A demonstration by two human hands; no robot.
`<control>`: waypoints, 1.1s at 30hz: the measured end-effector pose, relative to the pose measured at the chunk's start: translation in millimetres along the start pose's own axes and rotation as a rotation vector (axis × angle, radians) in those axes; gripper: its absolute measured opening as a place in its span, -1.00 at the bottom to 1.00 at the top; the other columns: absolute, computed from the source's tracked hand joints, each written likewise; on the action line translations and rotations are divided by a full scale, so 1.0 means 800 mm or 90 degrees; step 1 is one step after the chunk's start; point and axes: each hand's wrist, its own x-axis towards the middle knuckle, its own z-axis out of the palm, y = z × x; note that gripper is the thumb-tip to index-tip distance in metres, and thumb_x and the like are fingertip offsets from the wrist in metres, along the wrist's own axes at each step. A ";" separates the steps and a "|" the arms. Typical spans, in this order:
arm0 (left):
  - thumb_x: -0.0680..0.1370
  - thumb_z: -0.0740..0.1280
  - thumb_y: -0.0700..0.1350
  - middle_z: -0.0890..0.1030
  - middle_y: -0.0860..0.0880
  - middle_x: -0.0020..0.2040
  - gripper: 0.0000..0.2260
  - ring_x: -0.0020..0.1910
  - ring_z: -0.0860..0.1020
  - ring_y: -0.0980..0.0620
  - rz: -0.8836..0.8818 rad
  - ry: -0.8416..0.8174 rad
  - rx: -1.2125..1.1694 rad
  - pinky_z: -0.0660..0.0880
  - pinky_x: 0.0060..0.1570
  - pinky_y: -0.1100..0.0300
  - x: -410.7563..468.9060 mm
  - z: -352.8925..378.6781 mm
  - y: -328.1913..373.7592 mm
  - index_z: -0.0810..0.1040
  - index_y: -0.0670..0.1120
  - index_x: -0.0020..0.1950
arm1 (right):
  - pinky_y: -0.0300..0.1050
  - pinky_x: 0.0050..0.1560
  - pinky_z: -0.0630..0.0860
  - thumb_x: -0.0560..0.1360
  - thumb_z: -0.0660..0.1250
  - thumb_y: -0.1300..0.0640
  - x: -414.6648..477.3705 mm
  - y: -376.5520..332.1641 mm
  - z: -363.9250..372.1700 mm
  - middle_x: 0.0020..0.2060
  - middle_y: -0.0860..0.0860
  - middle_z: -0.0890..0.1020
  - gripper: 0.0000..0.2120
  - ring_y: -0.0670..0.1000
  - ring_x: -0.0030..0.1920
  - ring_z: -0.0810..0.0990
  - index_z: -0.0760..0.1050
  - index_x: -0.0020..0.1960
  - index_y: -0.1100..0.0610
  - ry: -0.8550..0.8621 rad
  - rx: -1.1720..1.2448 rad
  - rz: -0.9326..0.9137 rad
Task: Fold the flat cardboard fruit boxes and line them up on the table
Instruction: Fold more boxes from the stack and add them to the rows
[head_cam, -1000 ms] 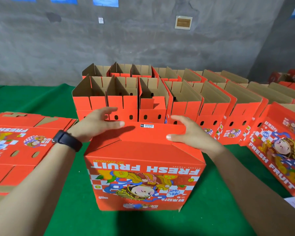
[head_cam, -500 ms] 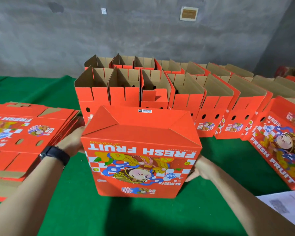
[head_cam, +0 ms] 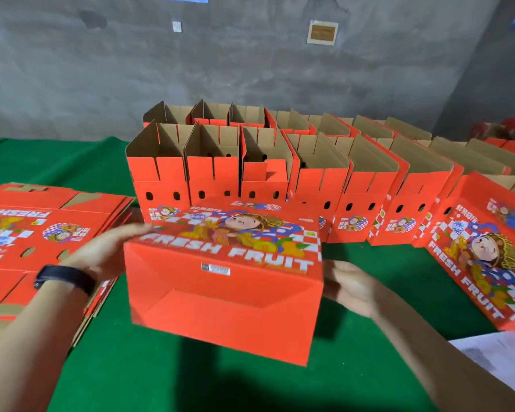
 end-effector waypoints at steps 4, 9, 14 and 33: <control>-0.12 0.68 0.03 0.69 -0.20 -0.07 -0.34 -0.20 0.68 -0.08 -0.028 -0.068 0.065 0.60 -0.30 0.18 0.004 0.007 -0.017 0.70 -0.15 -0.08 | -0.11 -0.10 0.61 0.39 0.38 0.09 -0.001 0.013 -0.003 0.06 0.11 0.68 -0.62 0.02 -0.02 0.66 0.55 0.18 0.18 0.037 -0.019 -0.046; 0.30 0.45 -0.35 0.65 -0.11 0.11 -0.48 0.00 0.65 -0.08 -0.113 -0.072 0.158 0.53 0.01 -0.01 0.021 0.004 -0.042 0.50 -0.05 0.22 | -0.12 -0.23 0.60 0.32 0.45 0.16 -0.004 0.008 -0.003 0.01 0.07 0.70 -0.54 0.02 -0.04 0.69 0.48 0.21 0.03 0.049 -0.048 -0.085; 0.36 0.22 -0.59 0.61 -0.10 0.11 -0.42 0.05 0.60 -0.14 -0.079 0.001 0.170 0.52 -0.09 -0.03 0.038 0.010 -0.052 0.42 -0.05 0.23 | -0.20 -0.30 0.54 0.32 0.42 0.20 0.000 0.008 0.000 -0.14 0.04 0.69 -0.65 -0.02 -0.29 0.61 0.55 0.10 0.15 -0.011 -0.005 -0.074; 0.35 0.23 0.33 0.20 -0.01 0.53 -0.13 0.45 0.27 -0.13 -0.049 0.065 -0.006 0.37 0.25 -0.23 0.070 0.122 -0.050 0.01 0.06 0.56 | -0.30 -0.22 0.52 0.31 0.53 0.39 0.026 0.078 0.032 0.17 -0.01 0.37 0.05 -0.17 -0.31 0.62 -0.06 0.42 -0.24 0.174 -0.329 -0.224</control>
